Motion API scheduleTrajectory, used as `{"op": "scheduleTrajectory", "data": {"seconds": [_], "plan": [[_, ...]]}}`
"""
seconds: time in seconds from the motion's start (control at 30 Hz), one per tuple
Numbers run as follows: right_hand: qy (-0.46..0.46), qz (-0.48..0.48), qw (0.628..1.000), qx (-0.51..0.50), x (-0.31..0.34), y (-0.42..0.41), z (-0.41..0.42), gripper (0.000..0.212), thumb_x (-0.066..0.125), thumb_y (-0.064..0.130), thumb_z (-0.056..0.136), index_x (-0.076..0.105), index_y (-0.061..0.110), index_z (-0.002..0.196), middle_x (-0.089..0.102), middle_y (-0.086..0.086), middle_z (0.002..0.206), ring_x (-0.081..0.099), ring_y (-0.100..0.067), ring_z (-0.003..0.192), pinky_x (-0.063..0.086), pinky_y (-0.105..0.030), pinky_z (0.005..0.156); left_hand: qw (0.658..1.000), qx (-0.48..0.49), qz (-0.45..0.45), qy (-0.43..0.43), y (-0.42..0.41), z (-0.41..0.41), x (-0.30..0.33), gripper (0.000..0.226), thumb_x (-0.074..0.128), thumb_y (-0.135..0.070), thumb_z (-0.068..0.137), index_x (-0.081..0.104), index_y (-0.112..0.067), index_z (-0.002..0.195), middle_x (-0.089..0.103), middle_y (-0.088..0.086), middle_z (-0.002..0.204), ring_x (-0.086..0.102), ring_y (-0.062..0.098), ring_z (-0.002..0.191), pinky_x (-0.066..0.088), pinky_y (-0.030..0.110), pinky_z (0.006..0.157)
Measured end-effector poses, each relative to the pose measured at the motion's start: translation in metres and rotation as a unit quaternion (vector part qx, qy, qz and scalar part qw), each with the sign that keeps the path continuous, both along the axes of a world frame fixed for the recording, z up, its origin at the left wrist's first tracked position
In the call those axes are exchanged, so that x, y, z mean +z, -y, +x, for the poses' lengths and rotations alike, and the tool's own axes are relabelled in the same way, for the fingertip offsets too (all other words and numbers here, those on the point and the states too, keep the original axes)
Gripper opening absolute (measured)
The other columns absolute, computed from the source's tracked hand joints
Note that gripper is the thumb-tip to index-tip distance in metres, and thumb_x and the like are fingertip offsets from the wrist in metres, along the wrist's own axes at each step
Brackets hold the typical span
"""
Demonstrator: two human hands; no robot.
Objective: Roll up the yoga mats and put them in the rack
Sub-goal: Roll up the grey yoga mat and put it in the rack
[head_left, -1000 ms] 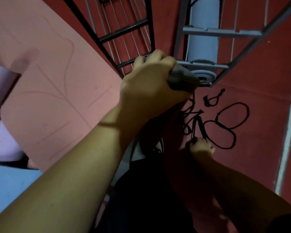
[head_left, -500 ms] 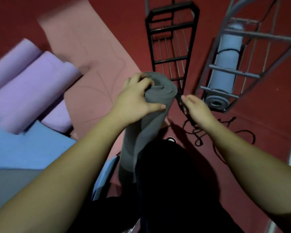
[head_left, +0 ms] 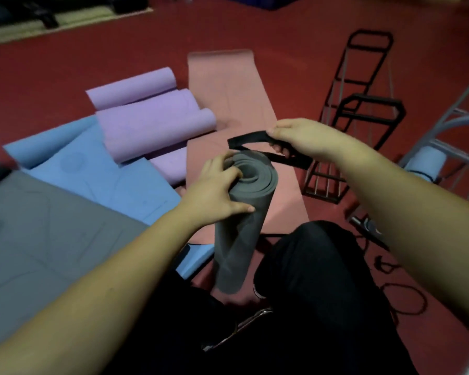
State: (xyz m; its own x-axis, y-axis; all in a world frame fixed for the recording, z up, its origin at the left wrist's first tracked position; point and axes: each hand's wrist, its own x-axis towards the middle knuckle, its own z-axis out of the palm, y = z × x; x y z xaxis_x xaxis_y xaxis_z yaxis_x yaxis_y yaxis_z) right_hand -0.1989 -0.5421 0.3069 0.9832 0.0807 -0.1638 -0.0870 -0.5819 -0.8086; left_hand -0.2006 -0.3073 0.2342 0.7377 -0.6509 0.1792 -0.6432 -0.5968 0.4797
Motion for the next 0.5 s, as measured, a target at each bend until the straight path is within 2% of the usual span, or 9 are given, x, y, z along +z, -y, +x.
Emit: {"op": "scheduleTrajectory", "data": {"seconds": [0.13, 0.3, 0.4, 0.5], "plan": [[-0.062, -0.002, 0.996, 0.066, 0.006, -0.042, 0.010, 0.029, 0.045, 0.025, 0.104, 0.055, 0.016, 0.077, 0.048, 0.003, 0.064, 0.037, -0.011, 0.053, 0.034, -0.026, 0.054, 1.000, 0.023, 0.000, 0.010, -0.029, -0.009, -0.001, 0.074, 0.075, -0.068, 0.056, 0.062, -0.018, 0.108, 0.011, 0.008, 0.161, 0.036, 0.037, 0.137, 0.039, 0.046, 0.110], [-0.117, -0.004, 0.986, 0.119, 0.004, -0.069, 0.008, 0.031, 0.045, 0.019, 0.103, 0.049, 0.016, 0.072, 0.042, 0.004, 0.058, 0.030, -0.011, 0.053, 0.029, -0.025, 0.052, 0.999, 0.029, 0.019, 0.011, -0.042, -0.022, 0.000, 0.070, 0.084, -0.056, 0.063, 0.060, -0.022, 0.118, -0.011, -0.002, 0.165, 0.033, 0.034, 0.136, 0.041, 0.041, 0.106], [-0.118, -0.037, 0.981, 0.146, 0.008, -0.082, 0.003, 0.029, 0.048, 0.023, 0.102, 0.052, 0.017, 0.074, 0.046, 0.009, 0.057, 0.035, -0.007, 0.051, 0.033, -0.022, 0.053, 0.999, 0.016, 0.036, 0.029, -0.046, -0.027, 0.000, 0.066, 0.080, -0.061, 0.064, 0.059, -0.019, 0.110, -0.013, -0.006, 0.164, 0.036, 0.031, 0.129, 0.044, 0.043, 0.099], [-0.100, -0.110, 0.970, 0.193, 0.011, -0.089, -0.007, 0.029, 0.048, 0.028, 0.102, 0.055, 0.019, 0.076, 0.052, 0.008, 0.064, 0.043, -0.008, 0.057, 0.038, -0.027, 0.062, 0.997, 0.011, 0.058, 0.056, -0.049, -0.028, -0.002, 0.069, 0.073, -0.068, 0.065, 0.059, -0.018, 0.110, -0.007, -0.011, 0.165, 0.037, 0.025, 0.116, 0.046, 0.039, 0.088]]}}
